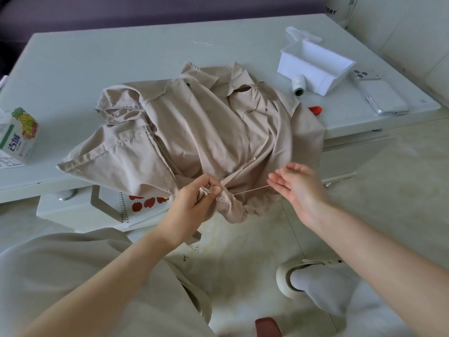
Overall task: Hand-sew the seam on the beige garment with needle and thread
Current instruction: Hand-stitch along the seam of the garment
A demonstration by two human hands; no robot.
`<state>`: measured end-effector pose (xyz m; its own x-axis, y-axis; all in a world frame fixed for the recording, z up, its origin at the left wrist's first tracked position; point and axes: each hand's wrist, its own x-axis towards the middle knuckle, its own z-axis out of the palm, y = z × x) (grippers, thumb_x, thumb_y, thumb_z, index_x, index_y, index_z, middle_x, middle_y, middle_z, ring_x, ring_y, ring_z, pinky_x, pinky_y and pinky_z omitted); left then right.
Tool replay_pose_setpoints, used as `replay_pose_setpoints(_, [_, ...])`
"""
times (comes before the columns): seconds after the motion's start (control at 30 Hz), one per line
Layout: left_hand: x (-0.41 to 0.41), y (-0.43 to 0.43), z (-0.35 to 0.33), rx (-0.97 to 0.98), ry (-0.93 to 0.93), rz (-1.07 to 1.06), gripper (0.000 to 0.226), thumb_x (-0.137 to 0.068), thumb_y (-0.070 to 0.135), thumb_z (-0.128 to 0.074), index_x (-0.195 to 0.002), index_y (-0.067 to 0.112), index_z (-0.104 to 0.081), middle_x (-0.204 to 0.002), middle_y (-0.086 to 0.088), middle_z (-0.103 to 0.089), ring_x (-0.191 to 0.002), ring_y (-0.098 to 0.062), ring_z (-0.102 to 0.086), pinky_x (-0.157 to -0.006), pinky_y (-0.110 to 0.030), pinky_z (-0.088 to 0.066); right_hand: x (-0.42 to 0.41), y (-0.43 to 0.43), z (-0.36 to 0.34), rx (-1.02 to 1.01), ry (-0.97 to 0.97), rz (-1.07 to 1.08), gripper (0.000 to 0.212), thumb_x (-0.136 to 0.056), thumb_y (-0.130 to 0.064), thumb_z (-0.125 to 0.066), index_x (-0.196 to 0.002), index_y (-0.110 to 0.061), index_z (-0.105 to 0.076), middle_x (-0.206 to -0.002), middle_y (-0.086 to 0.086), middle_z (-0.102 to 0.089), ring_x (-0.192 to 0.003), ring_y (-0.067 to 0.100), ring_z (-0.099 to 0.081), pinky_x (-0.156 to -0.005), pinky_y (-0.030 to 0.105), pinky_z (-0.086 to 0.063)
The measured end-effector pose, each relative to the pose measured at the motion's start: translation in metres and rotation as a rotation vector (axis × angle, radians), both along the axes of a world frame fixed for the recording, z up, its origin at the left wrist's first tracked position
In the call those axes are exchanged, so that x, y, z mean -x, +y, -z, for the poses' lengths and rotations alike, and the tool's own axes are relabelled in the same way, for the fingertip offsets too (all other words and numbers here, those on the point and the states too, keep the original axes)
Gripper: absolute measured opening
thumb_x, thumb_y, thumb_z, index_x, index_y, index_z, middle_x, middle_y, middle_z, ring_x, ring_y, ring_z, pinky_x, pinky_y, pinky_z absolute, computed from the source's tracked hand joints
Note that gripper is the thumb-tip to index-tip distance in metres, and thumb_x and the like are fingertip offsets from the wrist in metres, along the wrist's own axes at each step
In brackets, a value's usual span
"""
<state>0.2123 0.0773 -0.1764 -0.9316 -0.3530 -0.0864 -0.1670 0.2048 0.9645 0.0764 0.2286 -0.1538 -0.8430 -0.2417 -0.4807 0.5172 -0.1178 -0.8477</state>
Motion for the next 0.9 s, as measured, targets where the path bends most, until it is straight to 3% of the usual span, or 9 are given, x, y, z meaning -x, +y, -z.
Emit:
replay_pose_setpoints(0.1, [0.002,0.002,-0.003,-0.044,0.008,-0.025,0.021,-0.1,0.012,-0.043,-0.084,0.005,-0.055,-0.07,-0.026,-0.057,-0.065,-0.023,-0.046,-0.065,-0.036,-0.037,-0.004,0.012,0.013,0.0,0.003,0.033,0.012,-0.101,-0.005,-0.039,-0.091,-0.009,-0.045,-0.068,0.005,-0.047,-0.053,0.009,-0.049,-0.062,0.025,-0.057])
replay_pose_setpoints(0.17, [0.003,0.001,-0.003,-0.037,0.01,-0.048,0.022,-0.099,0.01,-0.043,-0.081,0.006,-0.055,-0.066,-0.003,-0.06,-0.064,-0.017,-0.049,-0.066,-0.029,-0.041,-0.007,0.02,0.021,-0.057,0.025,0.007,0.016,-0.102,-0.01,-0.038,-0.088,-0.014,-0.045,-0.064,0.002,-0.043,-0.043,0.004,-0.04,-0.048,0.018,-0.049])
replay_pose_setpoints(0.23, [0.005,-0.001,-0.004,-0.009,0.012,-0.07,0.025,-0.099,0.009,-0.043,-0.077,0.01,-0.054,-0.06,0.015,-0.056,-0.06,-0.004,-0.051,-0.063,-0.014,-0.041,-0.009,0.027,0.027,-0.11,0.04,-0.035,0.016,-0.102,-0.014,-0.039,-0.087,-0.017,-0.046,-0.063,0.0,-0.042,-0.041,0.004,-0.034,-0.044,0.016,-0.038])
replay_pose_setpoints(0.3, [0.006,-0.003,-0.003,0.01,0.011,-0.092,0.027,-0.1,0.01,-0.042,-0.075,0.013,-0.053,-0.057,0.017,-0.053,-0.057,0.002,-0.048,-0.061,-0.01,-0.039,-0.007,0.035,0.03,-0.153,0.052,-0.063,0.018,-0.101,-0.015,-0.04,-0.085,-0.018,-0.046,-0.063,-0.001,-0.041,-0.043,0.005,-0.031,-0.043,0.015,-0.03])
replay_pose_setpoints(0.4, [0.006,-0.008,0.0,-0.003,0.011,-0.125,0.027,-0.1,0.014,-0.043,-0.076,0.012,-0.053,-0.064,0.005,-0.052,-0.062,-0.009,-0.048,-0.062,-0.015,-0.041,0.002,0.05,0.033,-0.235,0.083,-0.058,0.018,-0.101,-0.014,-0.04,-0.085,-0.018,-0.046,-0.064,-0.001,-0.04,-0.042,0.004,-0.029,-0.038,0.013,-0.026])
replay_pose_setpoints(0.57, [0.008,-0.005,0.0,0.014,0.018,-0.089,0.03,-0.101,0.012,-0.041,-0.074,0.004,-0.051,-0.061,0.009,-0.054,-0.06,-0.009,-0.049,-0.062,-0.012,-0.041,0.011,0.068,0.04,-0.359,0.166,-0.059,0.009,-0.102,-0.014,-0.038,-0.096,-0.014,-0.046,-0.066,-0.001,-0.04,-0.042,0.001,-0.031,-0.037,0.011,-0.027])
replay_pose_setpoints(0.7, [0.008,-0.004,0.001,0.018,0.015,-0.097,0.028,-0.1,0.013,-0.043,-0.075,0.003,-0.052,-0.061,0.006,-0.052,-0.06,-0.008,-0.047,-0.06,-0.012,-0.039,0.008,0.06,0.045,-0.445,0.357,-0.108,0.009,-0.1,-0.013,-0.042,-0.093,-0.013,-0.047,-0.063,-0.001,-0.042,-0.052,0.009,-0.034,-0.05,0.02,-0.03])
replay_pose_setpoints(0.9, [0.007,-0.001,-0.003,-0.002,-0.021,-0.086,0.025,-0.098,0.017,-0.048,-0.076,0.008,-0.057,-0.058,0.013,-0.056,-0.056,-0.001,-0.05,-0.059,-0.01,-0.041,-0.02,0.022,0.031,-0.343,0.585,-0.319,0.025,-0.099,-0.005,-0.039,-0.089,-0.026,-0.048,-0.073,-0.005,-0.061,-0.053,0.0,-0.046,-0.056,0.017,-0.037])
